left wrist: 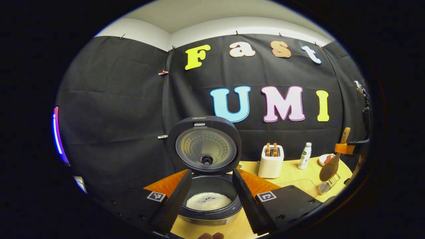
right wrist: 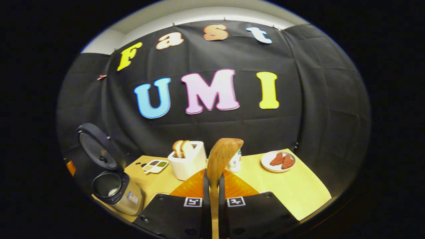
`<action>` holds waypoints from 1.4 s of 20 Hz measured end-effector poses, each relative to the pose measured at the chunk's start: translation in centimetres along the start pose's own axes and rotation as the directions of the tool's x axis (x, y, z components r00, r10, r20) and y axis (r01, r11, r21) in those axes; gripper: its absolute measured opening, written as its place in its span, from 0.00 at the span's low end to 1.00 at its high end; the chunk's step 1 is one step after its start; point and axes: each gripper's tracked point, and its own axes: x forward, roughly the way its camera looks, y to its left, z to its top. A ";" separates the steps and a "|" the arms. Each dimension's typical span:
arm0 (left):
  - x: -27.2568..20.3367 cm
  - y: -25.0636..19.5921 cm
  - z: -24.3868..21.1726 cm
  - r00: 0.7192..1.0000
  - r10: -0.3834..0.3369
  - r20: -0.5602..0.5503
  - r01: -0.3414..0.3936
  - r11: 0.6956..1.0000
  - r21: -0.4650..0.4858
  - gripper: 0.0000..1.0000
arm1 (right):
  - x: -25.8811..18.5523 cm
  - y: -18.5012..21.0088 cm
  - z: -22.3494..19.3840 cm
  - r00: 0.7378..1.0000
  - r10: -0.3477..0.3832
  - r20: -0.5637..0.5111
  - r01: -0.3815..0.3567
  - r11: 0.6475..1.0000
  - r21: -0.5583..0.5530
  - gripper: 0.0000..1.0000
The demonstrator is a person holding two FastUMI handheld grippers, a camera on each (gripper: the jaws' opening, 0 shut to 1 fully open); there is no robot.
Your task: Close the left gripper, press the button to open the rice cooker; take a wooden spoon from the chopstick holder with the right hand, scoop a spoonful of rice and pour it into the rice cooker, then put the wooden spoon back into the chopstick holder.
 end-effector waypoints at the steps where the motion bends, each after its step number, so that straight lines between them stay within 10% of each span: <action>1: 0.0 -0.2 0.0 1.000 0.006 -0.004 -0.006 1.000 0.002 0.84 | 0.3 -1.9 -0.1 1.000 -0.031 -0.002 0.031 1.000 0.005 0.12; 8: -0.9 -1.8 0.3 0.999 0.041 -0.011 -0.041 0.999 0.031 0.84 | 2.7 -9.3 -2.7 0.988 -0.145 -0.052 0.145 0.989 -0.003 0.12; 21: -1.5 -2.2 0.3 0.998 0.057 -0.011 -0.056 0.996 0.065 0.87 | 2.6 -10.1 -10.3 0.961 -0.165 -0.223 0.141 0.983 -0.120 0.14; 28: -0.9 -1.4 1.4 0.999 0.046 0.015 -0.046 0.998 0.047 0.87 | 1.1 -11.9 -7.1 0.957 -0.253 -0.140 0.239 0.965 -0.109 0.45</action>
